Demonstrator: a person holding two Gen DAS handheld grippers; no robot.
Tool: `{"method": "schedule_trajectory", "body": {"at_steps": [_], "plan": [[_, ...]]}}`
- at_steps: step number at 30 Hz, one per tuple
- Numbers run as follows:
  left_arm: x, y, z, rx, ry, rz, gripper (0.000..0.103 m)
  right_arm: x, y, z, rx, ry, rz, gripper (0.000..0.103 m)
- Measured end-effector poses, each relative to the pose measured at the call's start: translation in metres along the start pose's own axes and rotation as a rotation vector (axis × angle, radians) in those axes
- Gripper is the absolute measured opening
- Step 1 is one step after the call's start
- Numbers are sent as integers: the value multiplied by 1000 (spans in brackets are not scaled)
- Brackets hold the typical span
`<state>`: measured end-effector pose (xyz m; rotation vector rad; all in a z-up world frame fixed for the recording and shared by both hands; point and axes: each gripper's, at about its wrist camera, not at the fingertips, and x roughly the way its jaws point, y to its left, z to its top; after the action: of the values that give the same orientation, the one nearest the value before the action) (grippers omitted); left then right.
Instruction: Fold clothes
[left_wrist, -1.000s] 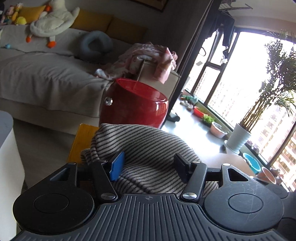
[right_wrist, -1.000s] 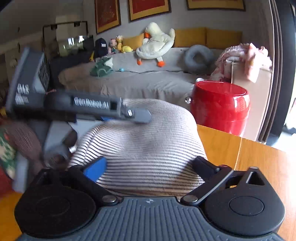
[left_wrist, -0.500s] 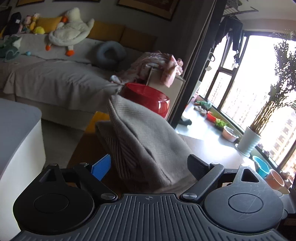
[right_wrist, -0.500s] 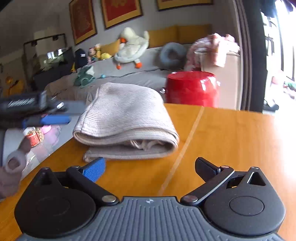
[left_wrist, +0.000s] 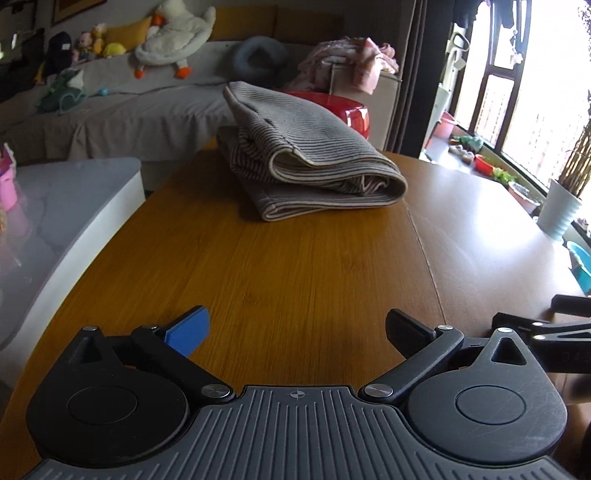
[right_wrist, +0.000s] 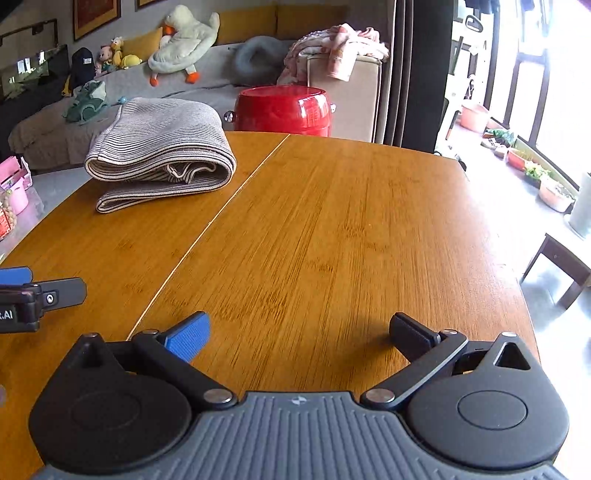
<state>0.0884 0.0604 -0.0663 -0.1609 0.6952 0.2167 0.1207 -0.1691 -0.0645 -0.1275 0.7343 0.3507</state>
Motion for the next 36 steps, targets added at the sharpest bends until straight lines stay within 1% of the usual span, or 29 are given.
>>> {"method": "schedule_trajectory", "body": {"at_steps": [3, 9, 36], "plan": [[1, -4, 0, 17, 10, 40, 103, 0, -1, -1, -5, -7, 7, 103], [2, -8, -1, 47, 14, 62, 103, -1, 1, 0, -6, -12, 8, 103], [8, -6, 5, 37, 12, 63, 103, 0, 2, -2, -1, -18, 6, 103]]}}
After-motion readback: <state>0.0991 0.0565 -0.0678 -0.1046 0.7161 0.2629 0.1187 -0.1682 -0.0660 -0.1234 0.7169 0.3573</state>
